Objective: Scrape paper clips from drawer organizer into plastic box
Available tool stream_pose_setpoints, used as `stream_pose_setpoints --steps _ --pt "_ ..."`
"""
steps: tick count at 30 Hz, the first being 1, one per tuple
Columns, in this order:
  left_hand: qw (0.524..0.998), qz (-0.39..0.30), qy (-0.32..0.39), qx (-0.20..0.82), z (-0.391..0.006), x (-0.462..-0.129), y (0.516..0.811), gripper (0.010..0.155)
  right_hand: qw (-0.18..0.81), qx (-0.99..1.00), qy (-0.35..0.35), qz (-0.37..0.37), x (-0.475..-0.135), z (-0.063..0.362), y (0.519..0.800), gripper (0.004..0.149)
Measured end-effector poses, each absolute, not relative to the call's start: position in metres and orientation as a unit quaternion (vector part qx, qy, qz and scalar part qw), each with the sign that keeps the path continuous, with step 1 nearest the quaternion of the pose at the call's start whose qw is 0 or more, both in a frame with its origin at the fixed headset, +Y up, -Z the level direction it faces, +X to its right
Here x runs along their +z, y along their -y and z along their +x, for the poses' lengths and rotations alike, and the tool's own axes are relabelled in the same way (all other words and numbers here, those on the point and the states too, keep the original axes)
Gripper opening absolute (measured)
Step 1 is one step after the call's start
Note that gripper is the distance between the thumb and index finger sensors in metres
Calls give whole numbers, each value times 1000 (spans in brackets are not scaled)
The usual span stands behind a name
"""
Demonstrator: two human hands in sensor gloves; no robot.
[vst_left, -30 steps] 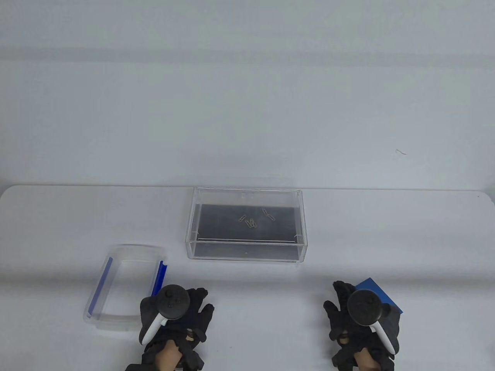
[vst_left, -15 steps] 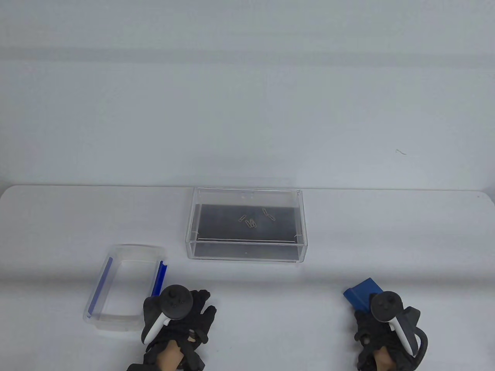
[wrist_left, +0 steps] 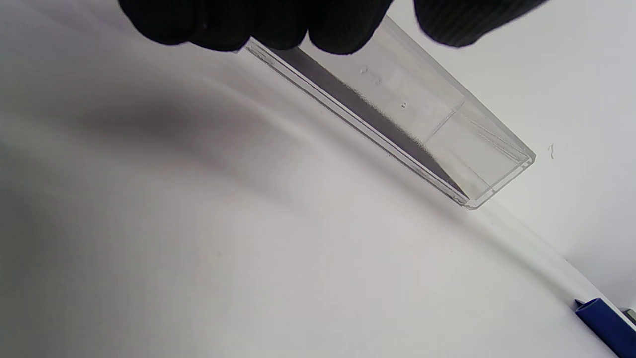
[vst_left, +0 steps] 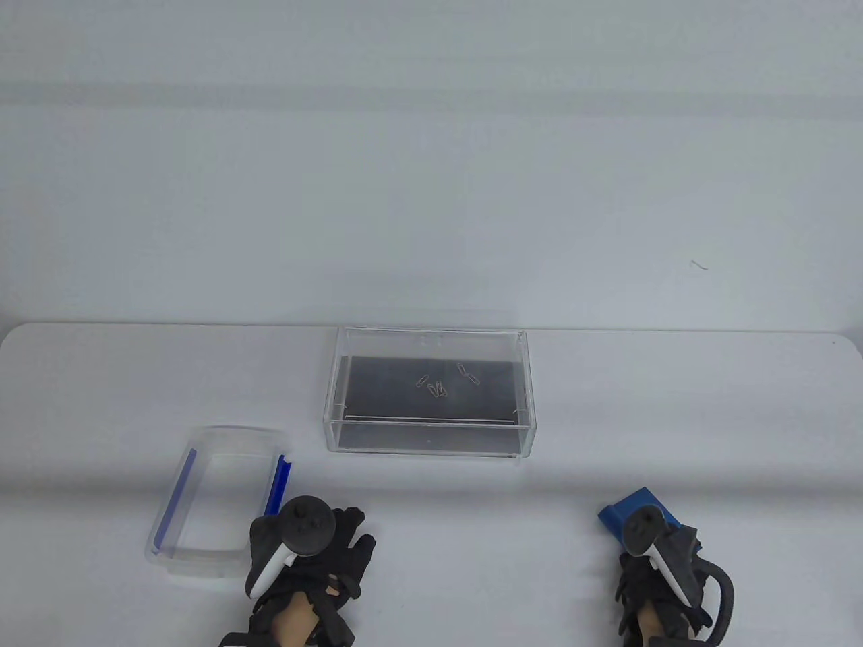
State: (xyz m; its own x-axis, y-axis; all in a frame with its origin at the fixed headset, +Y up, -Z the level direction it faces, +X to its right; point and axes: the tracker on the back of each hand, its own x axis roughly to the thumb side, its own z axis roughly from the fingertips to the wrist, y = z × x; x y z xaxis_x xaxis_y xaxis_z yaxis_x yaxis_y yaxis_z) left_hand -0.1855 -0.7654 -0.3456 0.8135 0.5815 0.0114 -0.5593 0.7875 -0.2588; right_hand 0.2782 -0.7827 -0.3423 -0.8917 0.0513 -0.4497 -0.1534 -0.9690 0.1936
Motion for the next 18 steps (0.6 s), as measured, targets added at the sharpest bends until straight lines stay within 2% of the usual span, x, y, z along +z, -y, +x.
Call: stream_pose_setpoints --steps 4,8,14,18 --pt "943 -124 43 306 -186 -346 765 65 58 969 -103 -217 -342 277 779 61" --pt "942 -124 41 308 -187 -346 764 65 101 971 -68 -207 -342 268 763 61" --pt "936 -108 37 333 -194 -344 757 65 245 952 26 -179 -350 244 720 60" --pt "935 -109 30 336 -199 -344 757 65 340 925 57 -158 -367 233 693 60"
